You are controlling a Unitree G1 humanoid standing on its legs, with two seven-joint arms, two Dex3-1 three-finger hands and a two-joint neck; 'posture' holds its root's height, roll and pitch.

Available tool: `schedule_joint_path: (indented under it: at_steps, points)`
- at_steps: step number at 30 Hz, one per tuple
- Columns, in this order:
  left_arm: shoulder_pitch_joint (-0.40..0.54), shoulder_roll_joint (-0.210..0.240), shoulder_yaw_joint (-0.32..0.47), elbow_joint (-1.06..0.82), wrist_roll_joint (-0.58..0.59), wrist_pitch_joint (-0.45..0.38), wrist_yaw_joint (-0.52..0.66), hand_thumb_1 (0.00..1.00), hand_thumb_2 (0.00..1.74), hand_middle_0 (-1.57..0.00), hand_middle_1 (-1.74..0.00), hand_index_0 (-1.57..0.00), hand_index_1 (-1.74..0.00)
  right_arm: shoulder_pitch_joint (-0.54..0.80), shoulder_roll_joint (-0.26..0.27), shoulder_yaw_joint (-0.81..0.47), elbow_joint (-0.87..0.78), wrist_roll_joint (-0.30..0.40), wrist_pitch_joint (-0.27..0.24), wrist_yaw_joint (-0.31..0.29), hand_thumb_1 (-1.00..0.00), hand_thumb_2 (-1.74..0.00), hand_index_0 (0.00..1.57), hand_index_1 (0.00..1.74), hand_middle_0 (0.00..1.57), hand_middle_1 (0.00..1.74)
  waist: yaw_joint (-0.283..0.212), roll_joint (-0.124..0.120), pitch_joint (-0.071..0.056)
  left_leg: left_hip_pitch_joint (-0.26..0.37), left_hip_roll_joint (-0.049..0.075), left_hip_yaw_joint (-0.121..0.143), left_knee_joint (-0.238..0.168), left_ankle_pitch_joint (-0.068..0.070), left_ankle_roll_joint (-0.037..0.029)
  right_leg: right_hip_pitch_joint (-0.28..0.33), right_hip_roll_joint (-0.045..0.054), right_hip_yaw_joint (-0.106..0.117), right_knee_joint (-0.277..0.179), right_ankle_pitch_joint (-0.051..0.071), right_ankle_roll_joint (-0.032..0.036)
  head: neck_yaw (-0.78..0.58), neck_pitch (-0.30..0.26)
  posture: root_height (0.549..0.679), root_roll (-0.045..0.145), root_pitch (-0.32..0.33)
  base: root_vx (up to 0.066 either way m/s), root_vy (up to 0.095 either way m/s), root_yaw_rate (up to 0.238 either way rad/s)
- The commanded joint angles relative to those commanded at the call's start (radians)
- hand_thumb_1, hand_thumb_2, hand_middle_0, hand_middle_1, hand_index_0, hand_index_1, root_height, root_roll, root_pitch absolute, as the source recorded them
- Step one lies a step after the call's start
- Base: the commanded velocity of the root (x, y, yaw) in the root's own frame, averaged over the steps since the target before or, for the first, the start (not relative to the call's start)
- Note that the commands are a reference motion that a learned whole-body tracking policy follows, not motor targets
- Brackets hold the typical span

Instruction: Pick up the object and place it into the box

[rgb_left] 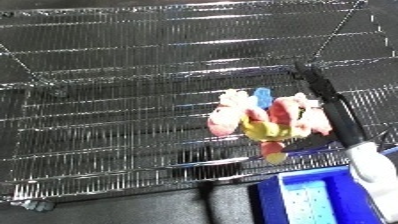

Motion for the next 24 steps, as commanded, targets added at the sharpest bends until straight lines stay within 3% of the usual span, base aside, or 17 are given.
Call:
schedule_joint_path:
  at_steps: [11, 19, 24]
  points:
    - [-0.013, 0.031, -0.075, -0.006, -0.031, -0.028, -0.012, 1.0, 1.74, -1.57, -1.74, -1.57, -1.74, -0.254, -0.049, 0.244, 0.332, -0.046, 0.037, 0.042, 0.0, 0.0, 0.0, 0.0, 0.0, 0.0, 0.018, 0.051, 0.038, -0.059, -0.013, -0.007, 0.02, 0.004, -0.0021, -0.069, -0.0062, 0.01, 0.021, 0.01, 0.0016, 0.103, 0.05, 0.629, 0.056, -0.104, -0.009, 0.014, -0.005]
    - [-0.019, 0.037, -0.089, -0.009, -0.044, -0.041, -0.008, 1.0, 1.74, -1.57, -1.74, -1.57, -1.74, -0.394, -0.015, 0.35, 0.596, -0.084, 0.044, 0.066, 0.0, 0.0, 0.0, 0.0, 0.0, 0.0, 0.031, 0.078, 0.062, -0.098, -0.018, -0.012, 0.033, 0.008, -0.005, -0.104, -0.0061, 0.012, 0.031, 0.012, -0.0016, 0.16, 0.146, 0.627, 0.055, -0.08, -0.01, 0.008, 0.016]
    - [-0.014, 0.04, -0.087, -0.021, -0.047, -0.044, -0.006, 1.0, 1.74, -1.57, -1.74, -1.57, -1.74, -0.439, 0.007, 0.367, 0.731, -0.09, 0.04, 0.066, 0.0, 0.0, 0.0, 0.0, 0.0, 0.0, 0.041, 0.09, 0.066, -0.117, -0.018, -0.015, 0.038, 0.008, -0.0053, -0.122, -0.0092, 0.011, 0.036, 0.014, -0.0017, 0.199, 0.202, 0.627, 0.054, -0.066, -0.008, -0.002, 0.026]
